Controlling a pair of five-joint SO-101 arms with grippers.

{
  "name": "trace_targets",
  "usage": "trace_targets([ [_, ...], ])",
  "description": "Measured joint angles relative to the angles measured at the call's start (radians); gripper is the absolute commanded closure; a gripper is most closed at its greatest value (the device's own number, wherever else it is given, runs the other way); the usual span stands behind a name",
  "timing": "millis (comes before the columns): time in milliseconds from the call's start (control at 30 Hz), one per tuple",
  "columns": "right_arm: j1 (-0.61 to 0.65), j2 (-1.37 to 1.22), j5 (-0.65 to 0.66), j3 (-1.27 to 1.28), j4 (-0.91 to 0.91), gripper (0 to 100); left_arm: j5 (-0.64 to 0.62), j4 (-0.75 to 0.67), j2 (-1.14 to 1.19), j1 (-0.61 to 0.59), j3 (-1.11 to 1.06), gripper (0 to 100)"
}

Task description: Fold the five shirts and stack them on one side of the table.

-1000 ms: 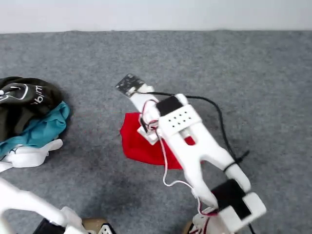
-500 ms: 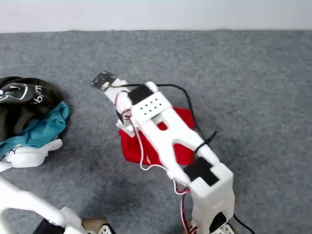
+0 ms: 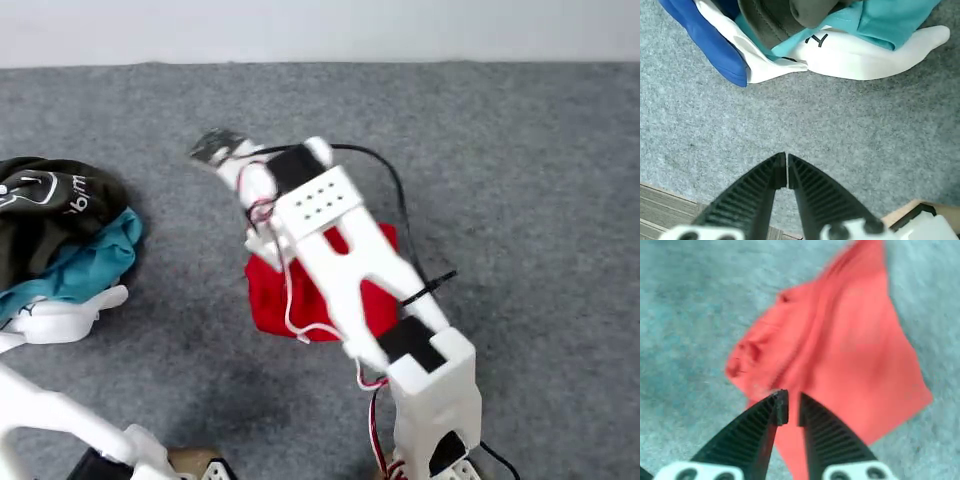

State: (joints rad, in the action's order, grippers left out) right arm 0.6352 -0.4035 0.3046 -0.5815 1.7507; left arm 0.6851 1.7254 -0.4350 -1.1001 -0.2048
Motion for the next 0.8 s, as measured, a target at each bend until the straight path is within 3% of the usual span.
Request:
trace_targets([
  [233,-0.069,-0.017,0.000,0.018,0.000,98.9,0.000,0.000,0.000,0.000,0.000,98],
  [567,0.189,-0.186,0.000,0.044,-0.005,98.9,0.000,0.000,0.000,0.000,0.000,98],
  [800,0.124,-0.184,0.000,-0.057,0.003,98.9,0.000,0.000,0.000,0.040,0.000,98],
])
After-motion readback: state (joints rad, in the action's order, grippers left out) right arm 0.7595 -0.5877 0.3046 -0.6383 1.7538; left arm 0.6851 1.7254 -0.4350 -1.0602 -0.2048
